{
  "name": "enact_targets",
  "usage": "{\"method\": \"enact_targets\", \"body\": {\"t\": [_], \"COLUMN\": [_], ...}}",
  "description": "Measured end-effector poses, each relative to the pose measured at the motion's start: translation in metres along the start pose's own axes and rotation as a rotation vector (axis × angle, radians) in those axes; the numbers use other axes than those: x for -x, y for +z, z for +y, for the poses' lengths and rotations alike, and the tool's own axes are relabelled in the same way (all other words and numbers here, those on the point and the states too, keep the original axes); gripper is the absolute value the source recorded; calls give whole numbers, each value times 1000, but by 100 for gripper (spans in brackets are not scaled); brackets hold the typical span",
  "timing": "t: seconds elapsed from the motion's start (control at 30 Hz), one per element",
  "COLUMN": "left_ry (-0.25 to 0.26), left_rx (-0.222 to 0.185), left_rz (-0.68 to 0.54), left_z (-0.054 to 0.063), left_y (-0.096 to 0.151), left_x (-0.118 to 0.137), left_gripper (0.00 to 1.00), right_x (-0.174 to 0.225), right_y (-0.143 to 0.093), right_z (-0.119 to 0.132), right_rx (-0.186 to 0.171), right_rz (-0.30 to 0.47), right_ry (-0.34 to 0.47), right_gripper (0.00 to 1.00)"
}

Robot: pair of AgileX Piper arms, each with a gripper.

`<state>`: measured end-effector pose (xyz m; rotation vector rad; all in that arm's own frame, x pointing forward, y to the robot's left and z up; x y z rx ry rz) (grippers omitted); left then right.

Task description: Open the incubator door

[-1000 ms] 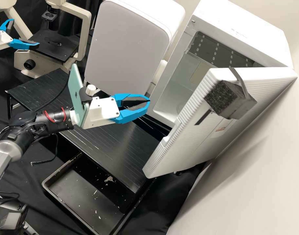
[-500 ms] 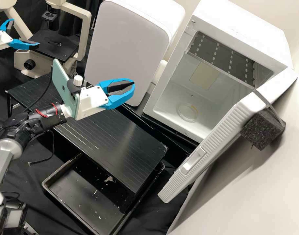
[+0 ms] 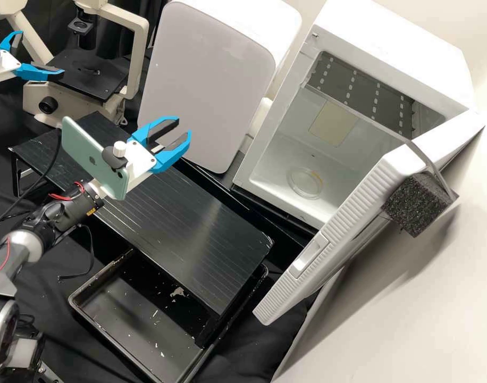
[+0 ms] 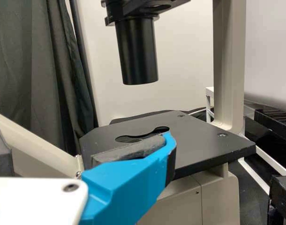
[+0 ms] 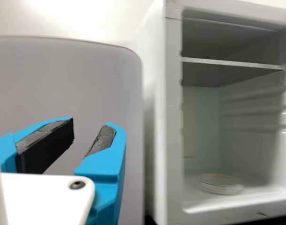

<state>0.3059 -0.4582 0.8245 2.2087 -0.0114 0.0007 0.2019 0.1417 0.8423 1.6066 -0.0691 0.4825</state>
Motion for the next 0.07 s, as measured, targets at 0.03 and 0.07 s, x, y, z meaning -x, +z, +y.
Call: {"method": "enact_targets", "body": {"t": [0.03, 0.07], "left_ry": [0, 0], "left_rx": [0, 0], "left_rz": [0, 0], "left_z": [0, 0], "left_y": [0, 0], "left_x": [0, 0], "left_gripper": [100, 100], "right_x": [2, 3], "right_y": [2, 3], "right_z": [-1, -3], "right_rx": [-15, -25], "right_rz": [6, 9], "right_ry": [-11, -20], "right_gripper": [100, 100]}}
